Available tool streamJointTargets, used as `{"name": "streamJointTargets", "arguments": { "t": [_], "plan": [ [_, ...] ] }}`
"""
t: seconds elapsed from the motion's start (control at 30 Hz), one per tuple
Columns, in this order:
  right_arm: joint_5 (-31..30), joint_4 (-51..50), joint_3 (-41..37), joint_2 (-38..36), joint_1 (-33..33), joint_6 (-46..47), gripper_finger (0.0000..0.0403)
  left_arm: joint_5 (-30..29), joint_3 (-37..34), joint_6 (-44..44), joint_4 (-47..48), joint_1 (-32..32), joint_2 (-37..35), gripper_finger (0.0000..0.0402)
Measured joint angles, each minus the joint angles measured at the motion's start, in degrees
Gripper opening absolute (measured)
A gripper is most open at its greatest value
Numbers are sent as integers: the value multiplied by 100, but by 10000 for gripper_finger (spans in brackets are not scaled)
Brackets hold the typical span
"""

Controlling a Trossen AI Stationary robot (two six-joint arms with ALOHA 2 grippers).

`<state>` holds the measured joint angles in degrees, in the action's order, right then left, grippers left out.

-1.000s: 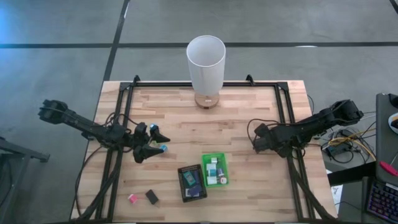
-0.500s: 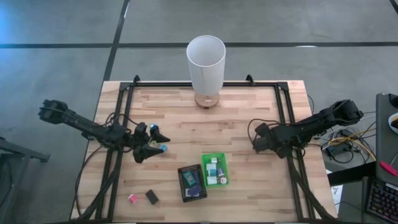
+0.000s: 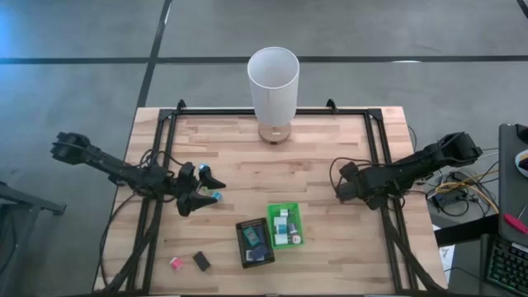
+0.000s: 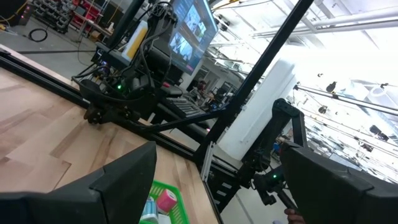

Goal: Pick & Place Office items
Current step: Put the white black charger adapter into the green bin

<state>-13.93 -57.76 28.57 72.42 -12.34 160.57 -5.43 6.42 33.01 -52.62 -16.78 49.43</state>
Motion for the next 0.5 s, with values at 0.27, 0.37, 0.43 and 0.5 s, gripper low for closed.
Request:
{"name": "streamJointTargets", "arguments": {
  "t": [0.27, 0.37, 0.43, 0.5],
  "plan": [
    [-34, -2, -4, 0, 2, 216, 210, 0, 0, 0, 0, 1, 2, 340],
    [60, 2, 1, 0, 3, 495, 210, 0, 0, 0, 0, 2, 2, 340],
    [68, 11, -1, 0, -4, 603, 210, 0, 0, 0, 2, 1, 2, 340],
    [66, 13, -1, 0, 7, 622, 210, 0, 2, 0, 0, 2, 0, 340]
  ]
}}
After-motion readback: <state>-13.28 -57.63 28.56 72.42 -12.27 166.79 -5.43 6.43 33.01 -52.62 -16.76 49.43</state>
